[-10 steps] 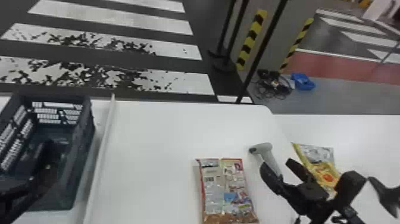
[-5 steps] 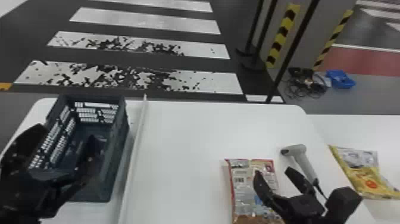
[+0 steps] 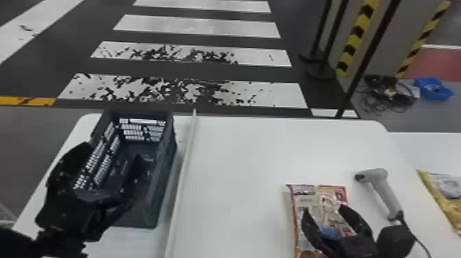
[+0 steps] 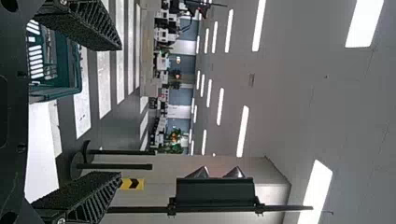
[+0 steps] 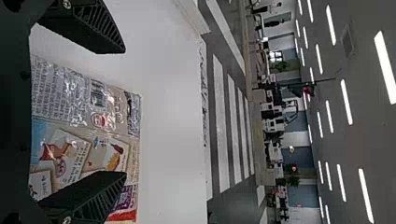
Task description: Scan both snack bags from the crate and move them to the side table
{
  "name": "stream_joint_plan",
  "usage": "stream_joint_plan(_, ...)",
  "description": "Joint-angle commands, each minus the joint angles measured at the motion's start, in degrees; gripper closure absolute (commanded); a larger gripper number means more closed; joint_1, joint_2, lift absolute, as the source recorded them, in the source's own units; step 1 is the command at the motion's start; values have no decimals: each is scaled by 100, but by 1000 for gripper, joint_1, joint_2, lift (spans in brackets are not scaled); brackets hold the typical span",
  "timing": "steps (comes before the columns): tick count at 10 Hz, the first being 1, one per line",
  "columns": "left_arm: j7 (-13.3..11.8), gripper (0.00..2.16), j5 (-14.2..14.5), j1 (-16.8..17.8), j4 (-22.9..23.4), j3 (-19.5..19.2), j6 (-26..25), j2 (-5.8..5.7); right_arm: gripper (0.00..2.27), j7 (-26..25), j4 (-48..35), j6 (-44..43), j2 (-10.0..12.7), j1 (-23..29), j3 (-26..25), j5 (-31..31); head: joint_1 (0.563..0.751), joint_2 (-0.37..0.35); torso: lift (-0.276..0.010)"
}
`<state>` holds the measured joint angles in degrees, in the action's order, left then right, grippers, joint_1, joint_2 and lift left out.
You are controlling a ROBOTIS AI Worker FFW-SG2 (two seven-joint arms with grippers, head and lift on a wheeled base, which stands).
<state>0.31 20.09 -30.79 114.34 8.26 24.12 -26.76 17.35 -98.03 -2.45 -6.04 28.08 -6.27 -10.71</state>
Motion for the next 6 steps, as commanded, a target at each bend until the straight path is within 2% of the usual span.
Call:
stream_joint_plan(1,-22,33,21,12,-44,0,17,22,70,5,337,-23,-46,-198,3,157,695,-66,-95)
stream_joint_plan(3,-48,33,21,38,-114,17,35,66,124,75,715,241,-161,-453,30,368,695,-71,-95)
stream_joint_plan(4,-48,33,21,56,-140,26,53,92,292,146,777,628,-231,-549,56,429,695,-75,-95)
stream_joint_plan(5,-48,33,12,73,-149,35,53,119,1001,172,777,927,-328,-593,82,420,695,-75,-95)
stream_joint_plan(6,-48,33,12,82,-158,35,53,145,2013,172,706,1261,-389,-611,91,394,695,-78,-95)
